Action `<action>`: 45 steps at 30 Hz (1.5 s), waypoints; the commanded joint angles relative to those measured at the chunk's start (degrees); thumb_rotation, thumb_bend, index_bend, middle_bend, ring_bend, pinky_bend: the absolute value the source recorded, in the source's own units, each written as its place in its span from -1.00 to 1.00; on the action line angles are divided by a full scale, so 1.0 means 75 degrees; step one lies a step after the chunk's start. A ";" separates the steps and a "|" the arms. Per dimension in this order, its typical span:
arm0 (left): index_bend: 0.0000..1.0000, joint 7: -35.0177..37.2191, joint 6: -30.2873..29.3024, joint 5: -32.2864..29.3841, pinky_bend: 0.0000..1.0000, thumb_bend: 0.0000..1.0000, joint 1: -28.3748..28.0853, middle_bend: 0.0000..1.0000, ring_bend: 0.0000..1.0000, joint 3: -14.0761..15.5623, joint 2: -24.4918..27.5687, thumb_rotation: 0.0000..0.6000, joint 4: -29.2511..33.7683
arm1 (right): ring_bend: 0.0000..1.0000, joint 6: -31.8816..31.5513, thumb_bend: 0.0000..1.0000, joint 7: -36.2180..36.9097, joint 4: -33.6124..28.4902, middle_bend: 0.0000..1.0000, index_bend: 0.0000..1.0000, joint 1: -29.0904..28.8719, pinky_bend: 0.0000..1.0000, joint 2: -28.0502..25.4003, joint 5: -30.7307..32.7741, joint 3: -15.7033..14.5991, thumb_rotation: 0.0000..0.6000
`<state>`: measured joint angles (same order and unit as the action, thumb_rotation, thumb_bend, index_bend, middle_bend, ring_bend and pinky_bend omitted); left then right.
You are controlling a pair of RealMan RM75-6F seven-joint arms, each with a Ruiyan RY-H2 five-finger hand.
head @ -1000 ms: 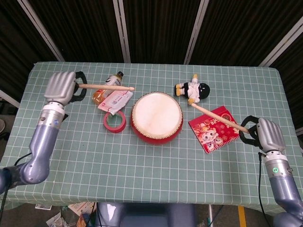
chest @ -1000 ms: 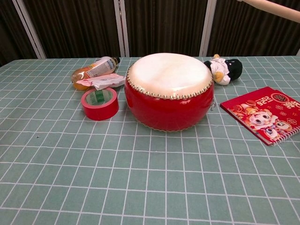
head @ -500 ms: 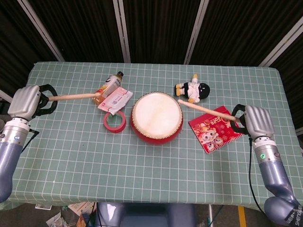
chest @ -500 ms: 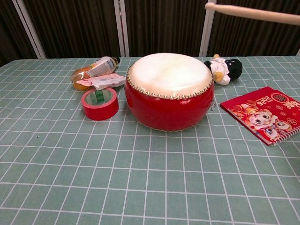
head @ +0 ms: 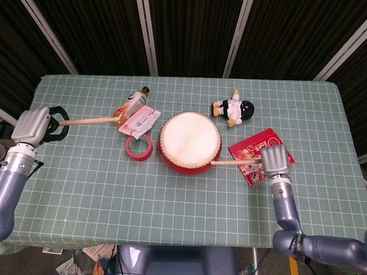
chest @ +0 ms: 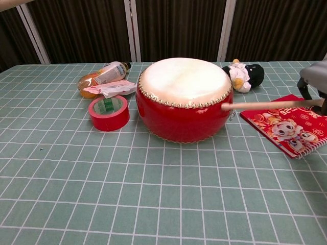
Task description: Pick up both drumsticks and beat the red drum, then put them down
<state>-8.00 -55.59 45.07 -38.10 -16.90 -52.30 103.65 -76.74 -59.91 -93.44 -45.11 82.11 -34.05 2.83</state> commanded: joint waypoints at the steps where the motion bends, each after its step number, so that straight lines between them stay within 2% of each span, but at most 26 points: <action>1: 0.54 -0.0065 -0.0021 -0.0037 1.00 0.27 -0.0036 1.00 1.00 0.0006 -0.0023 1.00 -0.0003 | 1.00 -0.0656 0.84 0.0202 -0.0026 1.00 1.00 -0.0042 1.00 0.0067 0.0001 0.0286 1.00; 4: 0.54 -0.0155 -0.0113 -0.0073 1.00 0.27 -0.0078 1.00 1.00 -0.0015 -0.0042 1.00 0.0097 | 1.00 -0.0725 0.84 0.0734 -0.0739 1.00 1.00 0.0107 1.00 -0.0539 -0.0031 0.0714 1.00; 10: 0.54 -0.0369 -0.0516 -0.0006 1.00 0.27 -0.0078 1.00 1.00 -0.0037 -0.0075 1.00 0.0569 | 1.00 -0.0581 0.84 0.2179 -0.2199 1.00 1.00 0.0735 1.00 -0.2047 -0.0417 0.1181 1.00; 16: 0.54 -0.0579 -0.0888 0.0237 1.00 0.27 0.0055 1.00 1.00 0.0089 -0.0057 1.00 0.1044 | 1.00 -0.0505 0.84 0.3312 -0.2826 1.00 1.00 0.1469 1.00 -0.3201 -0.1254 0.1063 1.00; 22: 0.54 -0.0761 -0.1144 0.0661 1.00 0.27 0.0267 1.00 1.00 0.0374 -0.0104 1.00 0.1483 | 1.00 -0.0328 0.84 0.4172 -0.2959 1.00 1.00 0.2093 1.00 -0.3788 -0.1603 0.0830 1.00; 26: 0.53 -0.0961 -0.1240 0.1042 1.00 0.27 0.0453 1.00 1.00 0.0755 -0.0313 1.00 0.1618 | 1.00 -0.0174 0.84 0.4716 -0.3018 1.00 1.00 0.2539 1.00 -0.3928 -0.2056 0.0498 1.00; 34: 0.51 -0.1481 -0.1127 0.1407 1.00 0.26 0.0608 1.00 1.00 0.1488 -0.1224 1.00 0.1320 | 1.00 0.0063 0.84 0.4785 -0.2533 1.00 1.00 0.3055 1.00 -0.3441 -0.3016 -0.0289 1.00; 38: 0.50 -0.1796 -0.1078 0.1327 1.00 0.25 0.0533 1.00 1.00 0.1617 -0.1818 1.00 0.1002 | 1.00 0.0218 0.84 0.4680 -0.2242 1.00 1.00 0.3126 1.00 -0.3135 -0.3199 -0.0432 1.00; 45: 0.49 -0.2632 -0.0974 0.0880 1.00 0.25 0.0138 1.00 1.00 0.1597 -0.3039 1.00 0.0293 | 1.00 0.0801 0.84 0.4504 -0.1587 1.00 1.00 0.3061 1.00 -0.2767 -0.3183 -0.0542 1.00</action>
<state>-25.45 -63.30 53.21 -35.77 -4.93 -72.54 107.75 -71.74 -25.80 -106.37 -22.01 60.78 -57.91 -0.93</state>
